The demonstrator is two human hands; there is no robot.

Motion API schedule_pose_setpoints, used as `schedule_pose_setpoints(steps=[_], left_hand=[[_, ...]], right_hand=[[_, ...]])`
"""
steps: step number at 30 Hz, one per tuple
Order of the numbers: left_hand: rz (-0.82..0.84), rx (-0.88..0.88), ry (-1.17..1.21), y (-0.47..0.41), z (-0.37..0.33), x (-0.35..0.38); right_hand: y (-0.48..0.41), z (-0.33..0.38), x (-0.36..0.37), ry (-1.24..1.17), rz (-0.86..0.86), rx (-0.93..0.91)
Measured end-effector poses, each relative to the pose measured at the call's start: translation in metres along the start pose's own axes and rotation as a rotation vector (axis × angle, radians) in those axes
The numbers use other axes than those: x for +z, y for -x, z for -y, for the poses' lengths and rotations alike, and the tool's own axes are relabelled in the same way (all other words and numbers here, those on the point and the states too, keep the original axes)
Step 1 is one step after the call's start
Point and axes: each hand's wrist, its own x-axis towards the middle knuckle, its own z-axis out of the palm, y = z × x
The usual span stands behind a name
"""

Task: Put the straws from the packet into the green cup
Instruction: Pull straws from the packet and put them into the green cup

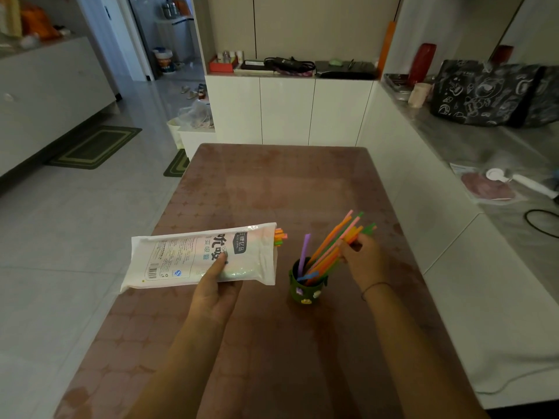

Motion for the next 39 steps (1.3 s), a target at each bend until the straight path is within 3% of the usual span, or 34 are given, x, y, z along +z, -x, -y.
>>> schedule_pose_setpoints(steps=[6, 16, 18, 20, 23, 25, 31, 39], left_hand=[[0.006, 0.002, 0.003, 0.0, -0.001, 0.005], [0.027, 0.005, -0.006, 0.0, 0.0, 0.007], [0.039, 0.007, -0.014, 0.0, 0.0, 0.009], [0.061, 0.019, -0.034, 0.002, 0.001, 0.012], [0.112, 0.046, -0.102, 0.006, 0.0, 0.019], [0.137, 0.072, -0.156, 0.011, -0.001, 0.025], [0.193, 0.189, -0.297, 0.024, -0.005, 0.037], [0.241, 0.188, -0.29, 0.029, -0.009, 0.032]], right_hand=[[0.001, 0.0, -0.003, -0.014, 0.096, 0.051], [0.009, 0.011, -0.03, 0.156, 0.202, 0.11], [0.011, 0.02, -0.029, 0.01, 0.219, 0.109], [0.015, 0.032, -0.022, -0.296, 0.213, 0.16], [0.026, 0.051, -0.001, -0.787, 0.277, 0.369], [0.031, 0.058, 0.015, -0.952, 0.314, 0.491], [0.036, 0.074, 0.041, -1.104, 0.344, 0.561], [0.044, 0.077, 0.051, -1.095, 0.415, 0.412]])
